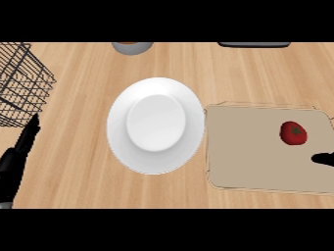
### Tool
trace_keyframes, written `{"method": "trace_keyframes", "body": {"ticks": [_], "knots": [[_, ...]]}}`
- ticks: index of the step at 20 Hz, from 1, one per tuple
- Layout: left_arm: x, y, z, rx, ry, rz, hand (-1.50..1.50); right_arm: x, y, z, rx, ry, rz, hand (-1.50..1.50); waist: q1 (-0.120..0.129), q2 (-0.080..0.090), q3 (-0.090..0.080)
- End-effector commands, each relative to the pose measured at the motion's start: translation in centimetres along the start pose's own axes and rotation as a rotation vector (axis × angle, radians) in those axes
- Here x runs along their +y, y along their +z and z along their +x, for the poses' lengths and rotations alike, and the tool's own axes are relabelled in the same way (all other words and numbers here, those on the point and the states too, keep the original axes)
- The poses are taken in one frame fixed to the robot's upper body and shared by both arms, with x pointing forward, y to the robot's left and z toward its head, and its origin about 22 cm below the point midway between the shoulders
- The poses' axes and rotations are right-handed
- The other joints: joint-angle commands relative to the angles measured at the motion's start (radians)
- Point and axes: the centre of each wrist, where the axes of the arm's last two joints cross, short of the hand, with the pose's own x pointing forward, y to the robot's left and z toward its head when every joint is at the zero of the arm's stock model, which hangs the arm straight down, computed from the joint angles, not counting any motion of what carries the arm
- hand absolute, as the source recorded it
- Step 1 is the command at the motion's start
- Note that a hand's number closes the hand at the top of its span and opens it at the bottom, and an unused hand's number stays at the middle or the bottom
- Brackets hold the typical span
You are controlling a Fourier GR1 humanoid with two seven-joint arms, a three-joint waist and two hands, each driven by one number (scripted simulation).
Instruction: Pick the tomato from the tray and place it in the plate
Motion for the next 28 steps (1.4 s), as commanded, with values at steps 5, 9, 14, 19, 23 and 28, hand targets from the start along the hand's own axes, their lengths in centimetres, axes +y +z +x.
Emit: {"method": "trace_keyframes", "body": {"ticks": [5,9,14,19,23,28], "knots": [[1.3,0.2,-1.1,0.006,0.007,0.009,0.0,-1.2,-1.8,-2.0,0.082,0.166,0.158,-1.5,-0.009,-0.002,0.0],[-0.3,-0.7,0.5,0.003,0.015,0.004,0.0,1.1,-4.3,-0.2,0.09,0.189,0.185,-1.5,-0.005,-0.001,0.0],[-0.5,-0.7,-0.2,-0.003,-0.002,-0.005,0.0,4.3,-5.8,-1.8,0.082,0.187,0.246,-1.5,-0.005,-0.001,0.001],[-0.9,-1.9,-1.1,0.017,0.006,0.006,0.0,4.0,-6.7,-2.3,0.089,0.189,0.293,-1.5,-0.01,-0.001,0.0],[2.1,0.0,0.4,0.012,0.01,-0.012,0.0,4.3,-7.3,-4.6,0.119,0.194,0.297,-1.5,-0.005,-0.002,0.001],[-0.1,1.5,-0.3,-0.003,-0.002,0.03,0.0,4.9,-7.4,-7.3,0.104,0.195,0.292,-1.5,-0.005,-0.002,0.001]]}}
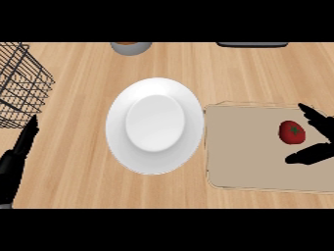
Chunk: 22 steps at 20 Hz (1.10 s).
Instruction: Pick the tomato from the tray and place it in the plate
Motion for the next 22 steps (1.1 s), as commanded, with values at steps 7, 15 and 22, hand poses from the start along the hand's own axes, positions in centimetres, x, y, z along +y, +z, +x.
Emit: {"method": "trace_keyframes", "body": {"ticks": [7,15,22], "knots": [[0.9,0.7,0.3,-0.004,-0.005,0.003,0.0,0.5,-1.9,-1.4,-0.026,-0.02,0.011,1.5,0.002,0.0,0.0],[0.4,0.1,-1.1,0.025,-0.003,-0.003,0.0,3.5,-2.1,0.4,-0.083,-0.018,-0.033,1.5,-0.003,-0.001,0.0],[-2.2,-2.5,2.9,-0.115,0.012,-0.115,0.0,0.3,-2.9,12.7,-0.509,0.545,0.098,1.5,0.175,0.047,0.0]]}}
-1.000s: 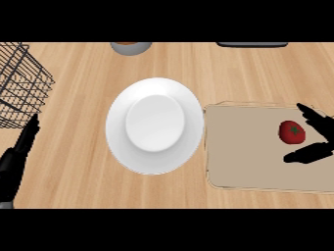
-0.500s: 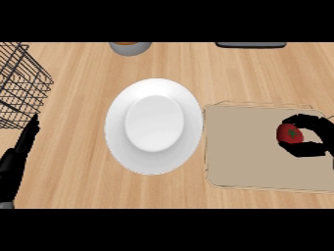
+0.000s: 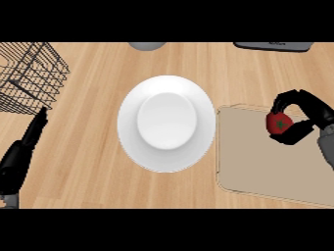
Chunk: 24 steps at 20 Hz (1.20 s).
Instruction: Pick the tomato from the tray and place it in the plate
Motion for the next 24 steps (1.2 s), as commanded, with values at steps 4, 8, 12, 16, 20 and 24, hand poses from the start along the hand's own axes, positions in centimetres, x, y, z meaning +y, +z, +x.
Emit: {"method": "trace_keyframes", "body": {"ticks": [4,8,12,16,20,24], "knots": [[-1.6,-1.8,2.2,-0.098,0.002,-0.089,0.0,-4.9,-2.3,9.0,-0.344,0.46,0.108,1.5,0.125,0.042,0.005],[-1.9,-2.2,2.1,-0.081,0.01,-0.079,0.0,-5.7,-3.6,10.4,-0.514,0.478,0.008,1.5,0.098,0.046,0.009],[-1.7,-2.0,1.8,-0.069,0.008,-0.06,0.0,-9.1,-3.8,10.9,-0.647,0.449,-0.098,1.5,0.082,0.041,0.008],[-2.0,-1.8,1.6,-0.05,0.011,-0.071,0.0,-9.9,-4.7,12.6,-0.827,0.374,-0.194,1.5,0.065,0.033,0.007],[-1.1,-2.1,1.2,-0.032,0.005,-0.033,0.0,-11.3,-5.1,14.3,-1.057,0.235,-0.146,1.5,0.041,0.025,0.005],[-1.2,-1.4,1.4,-0.013,0.008,-0.02,0.0,-10.6,-6.3,15.3,-1.182,0.172,0.007,1.5,0.013,0.009,0.003]]}}
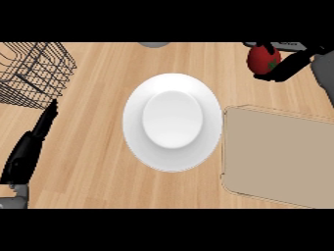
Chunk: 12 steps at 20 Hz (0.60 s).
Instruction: Pick the tomato from the tray and place it in the plate
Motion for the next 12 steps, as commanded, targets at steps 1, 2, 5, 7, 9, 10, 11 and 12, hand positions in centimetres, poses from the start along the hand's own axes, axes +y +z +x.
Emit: {"method": "trace_keyframes", "body": {"ticks": [1,2,5,7,9,10,11,12], "knots": [[-0.7,-0.1,-1.0,0.036,-0.009,0.033,0.0,0.6,-1.7,-0.1,-0.188,-0.12,0.045,1.5,-0.042,-0.007,-0.003],[0.3,-0.5,0.0,0.025,-0.007,0.041,0.0,-0.4,-3.3,0.5,-0.19,-0.116,0.044,1.5,-0.029,-0.009,-0.002],[-0.2,1.3,-2.0,0.053,0.0,0.05,0.0,0.7,-4.4,0.7,-0.248,-0.162,0.073,1.5,-0.053,-0.018,-0.004],[-0.1,1.6,-1.2,0.052,-0.002,0.035,0.0,1.2,-7.3,2.0,-0.259,-0.184,0.104,1.5,-0.057,-0.025,-0.004],[1.3,1.3,-1.5,0.059,-0.007,0.051,0.0,4.1,-9.2,2.7,-0.267,-0.223,0.114,1.5,-0.067,-0.026,-0.004],[1.3,0.8,-1.6,0.08,-0.002,0.063,0.0,3.0,-9.5,3.1,-0.294,-0.229,0.139,1.5,-0.09,-0.031,-0.004],[1.3,0.4,-2.0,0.068,0.0,0.065,0.0,3.5,-10.3,3.5,-0.285,-0.265,0.146,1.5,-0.092,-0.03,-0.005],[0.3,2.7,-2.5,0.07,0.0,0.061,0.0,4.6,-9.7,3.0,-0.266,-0.258,0.173,1.5,-0.085,-0.032,-0.004]]}}
